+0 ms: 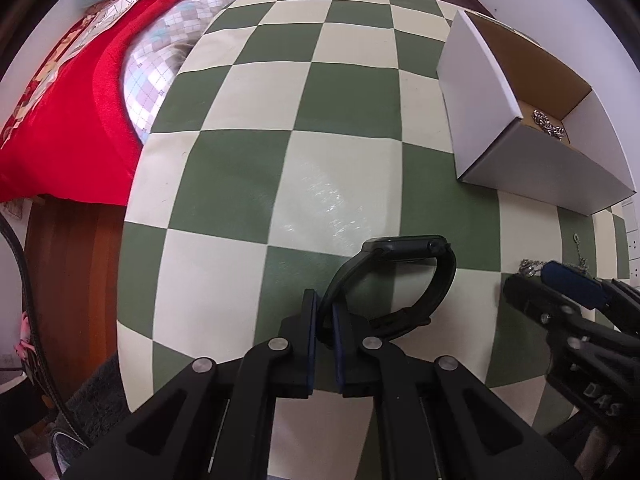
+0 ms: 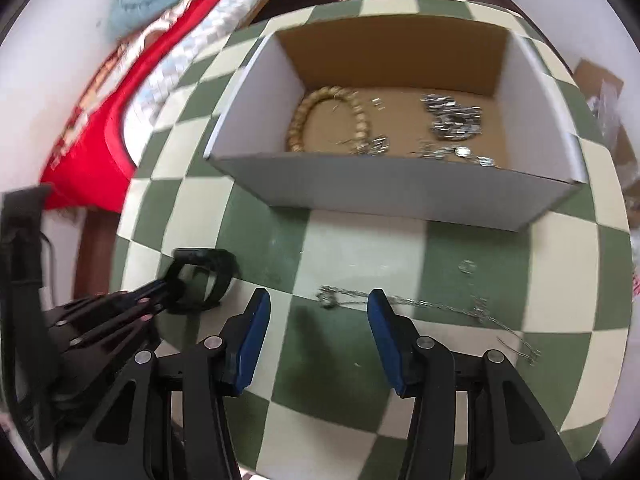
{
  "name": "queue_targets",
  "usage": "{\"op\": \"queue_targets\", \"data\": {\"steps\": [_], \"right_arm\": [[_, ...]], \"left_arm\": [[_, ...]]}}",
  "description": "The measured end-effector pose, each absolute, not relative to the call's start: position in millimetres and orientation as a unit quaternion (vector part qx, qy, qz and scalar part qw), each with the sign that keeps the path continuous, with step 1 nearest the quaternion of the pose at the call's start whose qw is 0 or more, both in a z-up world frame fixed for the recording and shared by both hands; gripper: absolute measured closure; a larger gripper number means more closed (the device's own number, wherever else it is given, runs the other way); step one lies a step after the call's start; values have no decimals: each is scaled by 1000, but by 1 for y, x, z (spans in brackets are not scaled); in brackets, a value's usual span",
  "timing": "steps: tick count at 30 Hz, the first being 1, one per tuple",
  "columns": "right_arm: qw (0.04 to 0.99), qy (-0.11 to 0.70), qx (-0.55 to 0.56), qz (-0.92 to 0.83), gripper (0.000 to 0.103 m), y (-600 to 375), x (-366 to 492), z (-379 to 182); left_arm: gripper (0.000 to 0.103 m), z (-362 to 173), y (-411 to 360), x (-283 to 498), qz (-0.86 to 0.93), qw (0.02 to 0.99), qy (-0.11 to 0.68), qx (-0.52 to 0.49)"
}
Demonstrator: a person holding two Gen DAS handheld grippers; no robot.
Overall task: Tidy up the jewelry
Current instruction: 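Close the left tool on the watch band while the right tool closes on the necklace, then carry the watch band into the white box with the left tool while the right tool carries the necklace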
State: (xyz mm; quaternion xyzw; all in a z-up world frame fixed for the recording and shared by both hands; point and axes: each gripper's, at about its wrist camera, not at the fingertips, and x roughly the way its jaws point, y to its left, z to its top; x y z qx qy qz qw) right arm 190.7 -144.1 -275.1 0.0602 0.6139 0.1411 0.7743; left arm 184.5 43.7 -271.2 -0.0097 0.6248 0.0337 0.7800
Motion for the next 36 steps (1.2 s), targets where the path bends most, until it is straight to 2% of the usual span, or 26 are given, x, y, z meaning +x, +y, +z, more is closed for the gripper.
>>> {"op": "queue_targets", "data": {"steps": [1, 2, 3, 4, 5, 10, 19, 36], "right_arm": [[771, 621, 45, 132, 51, -137, 190, -281], [770, 626, 31, 121, 57, -133, 190, -285], [781, 613, 16, 117, 80, -129, 186, -283], [782, 614, 1, 107, 88, -126, 187, -285], [786, 610, -8, 97, 93, -125, 186, -285], [796, 597, 38, 90, 93, -143, 183, -276], [815, 545, 163, 107, 93, -205, 170, -203], [863, 459, 172, 121, 93, -225, 174, -65]], "left_arm": [[99, -271, 45, 184, 33, 780, 624, -11], [99, -271, 46, 184, 32, 781, 624, -11], [99, -271, 44, 183, 31, 781, 624, -11], [99, -271, 45, 184, 30, 782, 623, -11], [99, -270, 45, 184, 30, 782, 622, -10], [99, -256, 37, 177, 20, 793, 609, -4], [99, -204, 13, 174, -15, 818, 575, -14], [99, -93, -15, 195, -44, 861, 505, -20]]}}
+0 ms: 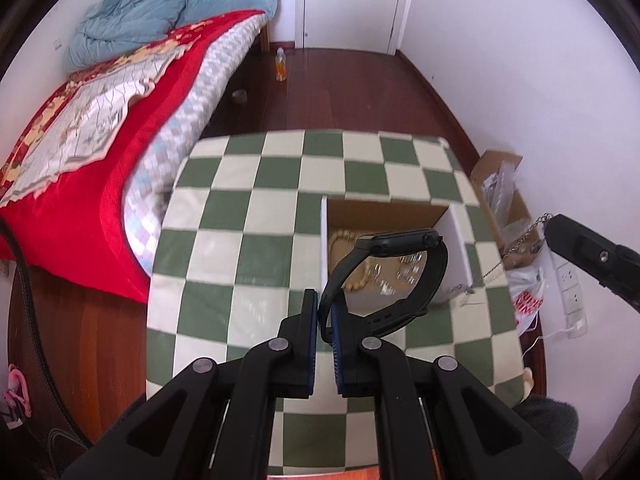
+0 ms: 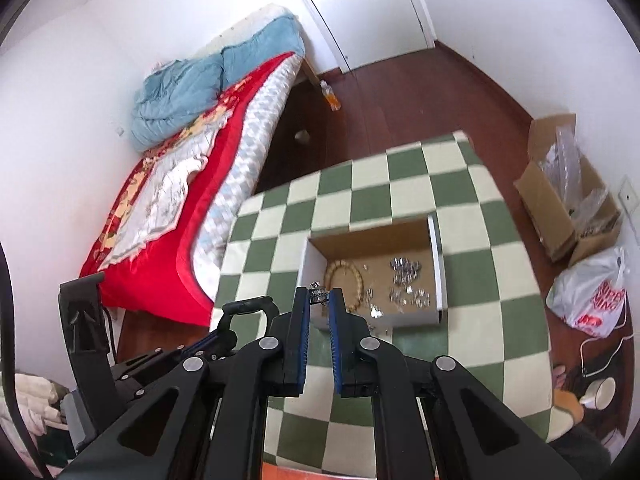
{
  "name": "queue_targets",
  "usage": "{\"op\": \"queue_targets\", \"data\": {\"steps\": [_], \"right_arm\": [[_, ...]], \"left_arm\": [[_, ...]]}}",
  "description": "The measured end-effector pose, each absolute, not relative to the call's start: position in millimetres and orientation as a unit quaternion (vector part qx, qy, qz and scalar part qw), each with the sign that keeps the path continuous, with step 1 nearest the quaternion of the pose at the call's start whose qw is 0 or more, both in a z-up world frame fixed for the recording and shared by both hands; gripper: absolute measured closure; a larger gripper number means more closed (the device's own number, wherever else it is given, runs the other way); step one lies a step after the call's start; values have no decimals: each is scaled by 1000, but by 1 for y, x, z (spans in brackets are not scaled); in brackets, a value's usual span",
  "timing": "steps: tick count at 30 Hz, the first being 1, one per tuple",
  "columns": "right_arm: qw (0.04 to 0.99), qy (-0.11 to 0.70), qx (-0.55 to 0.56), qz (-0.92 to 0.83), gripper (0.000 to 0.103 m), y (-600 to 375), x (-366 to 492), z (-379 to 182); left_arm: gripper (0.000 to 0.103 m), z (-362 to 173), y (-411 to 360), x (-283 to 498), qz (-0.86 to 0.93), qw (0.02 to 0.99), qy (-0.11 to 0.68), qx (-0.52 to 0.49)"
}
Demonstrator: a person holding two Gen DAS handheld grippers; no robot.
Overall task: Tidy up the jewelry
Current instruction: 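Carry the watch band into the white box with the left tool while the right tool carries the necklace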
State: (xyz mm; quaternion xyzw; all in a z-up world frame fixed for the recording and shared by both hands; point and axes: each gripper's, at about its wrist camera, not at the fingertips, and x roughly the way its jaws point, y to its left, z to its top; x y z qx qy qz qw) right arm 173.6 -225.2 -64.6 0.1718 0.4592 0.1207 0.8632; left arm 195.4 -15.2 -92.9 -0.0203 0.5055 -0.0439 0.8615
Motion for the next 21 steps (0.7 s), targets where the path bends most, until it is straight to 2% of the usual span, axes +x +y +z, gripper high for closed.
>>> {"op": "queue_targets", "data": {"steps": [12, 17, 21], "right_arm": [[884, 424, 156, 121, 93, -229, 200, -8], [885, 422, 154, 121, 93, -229, 216, 1], [876, 443, 153, 114, 93, -229, 234, -17]], "left_arm": [[99, -56, -20, 228, -51, 873, 485, -35], [99, -67, -20, 251, -53, 862, 501, -46], [99, -90, -23, 268, -57, 848, 524, -47]]}}
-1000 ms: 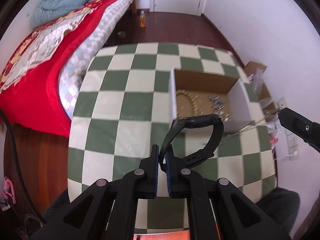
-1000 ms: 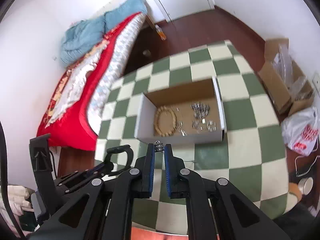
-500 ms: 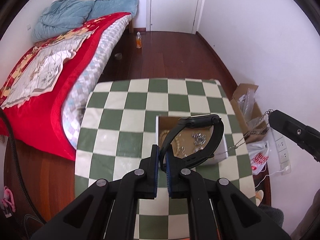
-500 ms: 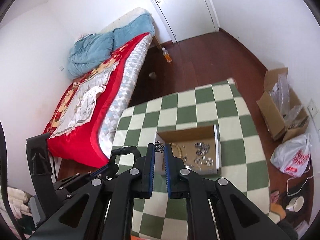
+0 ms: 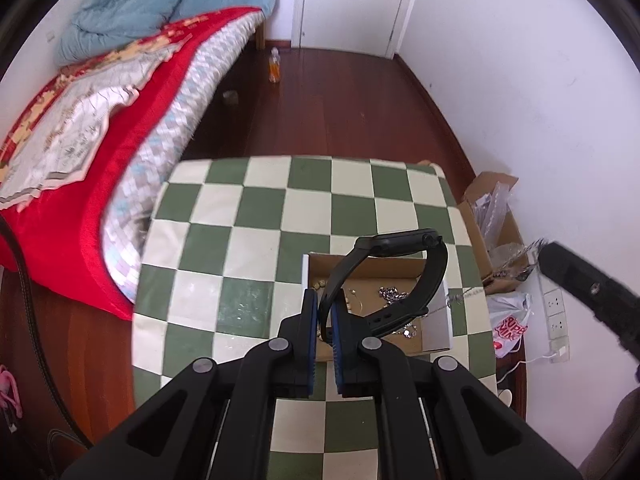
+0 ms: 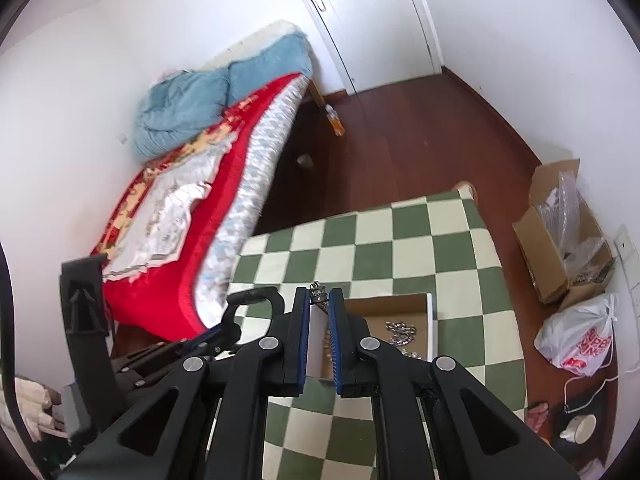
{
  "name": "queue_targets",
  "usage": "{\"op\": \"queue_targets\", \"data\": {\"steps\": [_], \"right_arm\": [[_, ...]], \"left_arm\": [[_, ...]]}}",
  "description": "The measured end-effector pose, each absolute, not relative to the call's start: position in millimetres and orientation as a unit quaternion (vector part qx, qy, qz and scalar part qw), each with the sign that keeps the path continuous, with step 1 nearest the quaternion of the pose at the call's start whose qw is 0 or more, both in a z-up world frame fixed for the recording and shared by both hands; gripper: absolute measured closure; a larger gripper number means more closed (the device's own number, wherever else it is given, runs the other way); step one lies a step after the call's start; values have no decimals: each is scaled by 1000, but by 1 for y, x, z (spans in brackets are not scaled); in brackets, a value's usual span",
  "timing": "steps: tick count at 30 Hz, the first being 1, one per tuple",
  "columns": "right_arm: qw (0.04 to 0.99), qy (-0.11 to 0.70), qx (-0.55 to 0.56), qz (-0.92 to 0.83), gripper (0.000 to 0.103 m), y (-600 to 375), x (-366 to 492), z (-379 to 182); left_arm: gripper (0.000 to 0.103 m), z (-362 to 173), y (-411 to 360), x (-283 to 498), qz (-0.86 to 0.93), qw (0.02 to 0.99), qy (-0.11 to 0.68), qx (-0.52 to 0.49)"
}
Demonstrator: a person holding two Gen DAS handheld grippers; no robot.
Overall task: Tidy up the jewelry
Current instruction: 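Carry the watch band into the white box with the left tool while the right tool carries the necklace, then open the left tool over the box floor while the right tool opens beside it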
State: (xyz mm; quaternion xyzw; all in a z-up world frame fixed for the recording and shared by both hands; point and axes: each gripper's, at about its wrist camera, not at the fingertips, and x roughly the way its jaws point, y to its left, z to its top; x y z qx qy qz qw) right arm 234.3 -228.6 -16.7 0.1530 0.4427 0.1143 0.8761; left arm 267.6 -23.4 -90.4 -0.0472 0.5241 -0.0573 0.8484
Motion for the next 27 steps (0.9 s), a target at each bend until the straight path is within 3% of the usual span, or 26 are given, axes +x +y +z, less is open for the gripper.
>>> {"op": "queue_targets", "data": {"steps": [15, 22, 23, 24, 26, 27], "right_arm": [[829, 540, 133, 65, 93, -240, 301, -136], [800, 583, 130, 61, 92, -238, 318, -168], [797, 590, 122, 54, 85, -238, 320, -171], [794, 594, 118, 47, 67, -239, 320, -173], [791, 601, 110, 33, 47, -242, 319, -178], [791, 602, 103, 27, 47, -243, 318, -178]], "left_arm": [[98, -176, -29, 329, -56, 790, 607, -61], [88, -185, -33, 328, -56, 777, 624, -65], [86, -184, -34, 328, -54, 779, 622, -60], [79, -182, -34, 327, -51, 781, 620, -54], [58, -178, -34, 326, -39, 787, 614, -43], [38, -176, -33, 326, -35, 790, 610, -41]]}}
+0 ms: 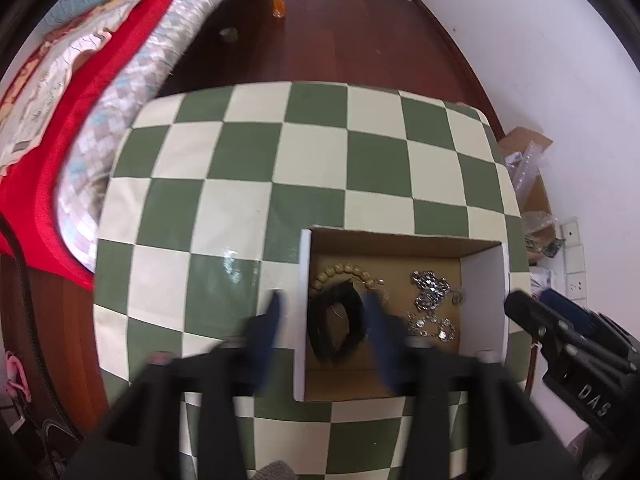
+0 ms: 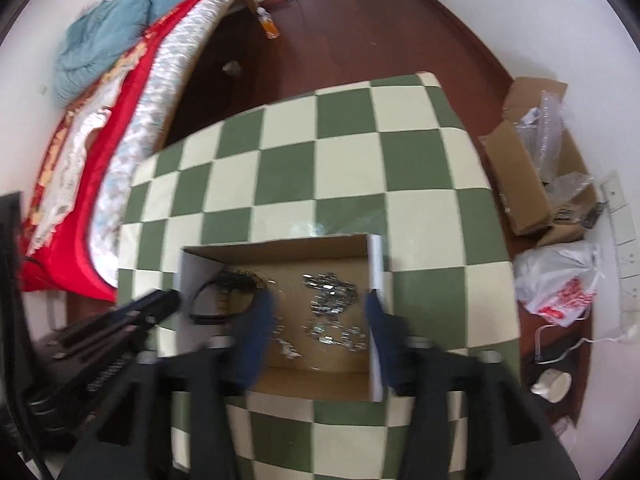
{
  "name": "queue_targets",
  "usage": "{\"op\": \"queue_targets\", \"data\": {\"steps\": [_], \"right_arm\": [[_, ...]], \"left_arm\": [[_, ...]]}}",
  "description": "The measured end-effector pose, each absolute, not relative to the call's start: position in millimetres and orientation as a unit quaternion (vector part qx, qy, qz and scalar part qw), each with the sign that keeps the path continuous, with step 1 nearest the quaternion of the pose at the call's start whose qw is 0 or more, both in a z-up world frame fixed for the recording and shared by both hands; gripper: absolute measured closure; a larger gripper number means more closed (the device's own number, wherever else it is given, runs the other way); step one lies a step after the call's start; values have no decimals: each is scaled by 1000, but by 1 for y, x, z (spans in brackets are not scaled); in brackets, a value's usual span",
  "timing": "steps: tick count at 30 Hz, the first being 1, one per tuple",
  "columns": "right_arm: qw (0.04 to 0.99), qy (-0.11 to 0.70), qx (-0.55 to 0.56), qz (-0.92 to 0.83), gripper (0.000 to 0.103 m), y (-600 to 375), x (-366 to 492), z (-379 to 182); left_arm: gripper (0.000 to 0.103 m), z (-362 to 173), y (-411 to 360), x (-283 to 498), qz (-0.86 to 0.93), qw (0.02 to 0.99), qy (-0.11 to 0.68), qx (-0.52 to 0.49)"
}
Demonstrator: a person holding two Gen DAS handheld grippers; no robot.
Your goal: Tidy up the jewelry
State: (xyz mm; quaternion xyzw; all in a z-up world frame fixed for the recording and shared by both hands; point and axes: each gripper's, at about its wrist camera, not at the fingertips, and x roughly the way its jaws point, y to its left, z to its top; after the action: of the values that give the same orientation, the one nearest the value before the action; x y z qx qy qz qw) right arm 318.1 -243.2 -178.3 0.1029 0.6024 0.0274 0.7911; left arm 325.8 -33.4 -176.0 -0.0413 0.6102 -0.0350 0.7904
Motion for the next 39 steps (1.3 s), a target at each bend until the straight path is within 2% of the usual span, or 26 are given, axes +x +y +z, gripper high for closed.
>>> {"op": "queue_targets", "data": {"steps": [1, 3, 4, 5, 7, 9, 17, 24, 39], "right_arm": [[791, 604, 97, 20, 47, -245, 316, -179], [791, 606, 80, 5, 34, -246, 312, -179], [793, 604, 73, 0, 29, -247, 310, -177], [795, 603, 63, -6, 20, -247, 308, -176], [796, 604, 31, -19, 8, -244, 303, -174], [795, 606, 14, -26, 3, -241, 298, -174], [779, 626, -6, -38, 0, -231, 273, -190], [782, 621, 9, -47, 0, -239, 242, -186], [848, 528, 2, -47, 0, -238, 156, -73]], "left_arm": [[25, -173, -32, 325, -24, 796, 604, -37], [17, -167, -28, 324, -8, 805, 592, -25], [9, -165, -28, 323, -2, 808, 589, -15], [4, -163, -26, 321, 10, 810, 586, 1], [0, -163, -25, 317, 26, 813, 581, 21], [0, -165, -21, 309, 40, 814, 579, 33], [0, -181, -9, 275, 38, 807, 589, 8], [0, -165, -12, 243, 32, 820, 571, 11], [0, -54, -8, 155, 17, 877, 480, 2]]}}
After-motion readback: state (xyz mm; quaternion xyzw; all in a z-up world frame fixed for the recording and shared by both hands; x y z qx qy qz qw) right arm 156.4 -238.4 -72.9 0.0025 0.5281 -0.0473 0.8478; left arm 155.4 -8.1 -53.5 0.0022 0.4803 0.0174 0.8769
